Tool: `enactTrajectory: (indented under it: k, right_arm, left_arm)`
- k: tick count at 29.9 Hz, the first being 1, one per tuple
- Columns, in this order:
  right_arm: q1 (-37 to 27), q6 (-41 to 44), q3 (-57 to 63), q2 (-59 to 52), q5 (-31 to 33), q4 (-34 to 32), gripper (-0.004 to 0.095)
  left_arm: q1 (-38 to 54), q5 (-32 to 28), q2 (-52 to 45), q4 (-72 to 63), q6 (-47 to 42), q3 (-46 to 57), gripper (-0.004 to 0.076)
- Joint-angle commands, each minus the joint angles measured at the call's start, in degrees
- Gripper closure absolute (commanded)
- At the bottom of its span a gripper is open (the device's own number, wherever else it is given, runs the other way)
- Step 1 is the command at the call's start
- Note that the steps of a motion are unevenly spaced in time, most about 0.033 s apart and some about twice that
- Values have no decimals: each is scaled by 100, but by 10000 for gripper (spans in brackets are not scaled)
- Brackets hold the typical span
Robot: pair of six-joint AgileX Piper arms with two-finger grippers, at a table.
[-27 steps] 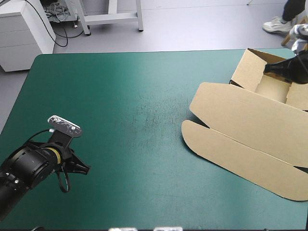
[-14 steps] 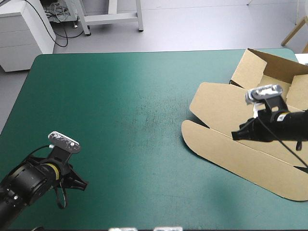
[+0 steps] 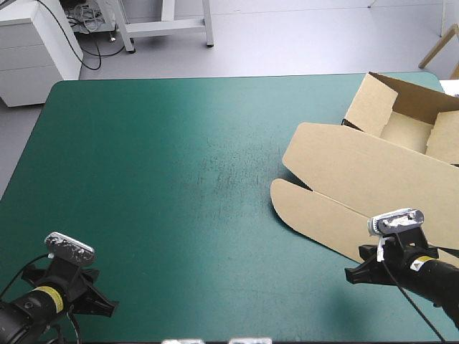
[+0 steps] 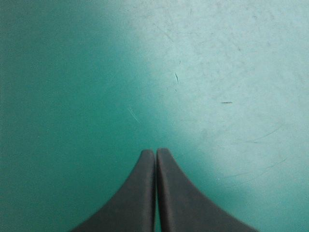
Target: Fold the box
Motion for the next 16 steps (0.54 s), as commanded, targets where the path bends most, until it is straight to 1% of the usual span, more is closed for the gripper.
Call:
enactTrajectory:
  k: [1, 6, 11, 16]
  right_arm:
    - [31, -31, 70, -316, -433, 160, 922]
    - [31, -19, 70, -610, -443, 149, 922]
    - [31, -19, 70, -613, -443, 149, 922]
    - [31, -19, 70, -613, -443, 149, 922]
  left_arm:
    - [-16, -220, -303, 111, -72, -42, 734]
    - [-16, -197, -577, 125, -72, 172, 734]
    - [-16, -47, -590, 125, -72, 190, 734]
    - [-16, -47, -590, 125, -72, 190, 734]
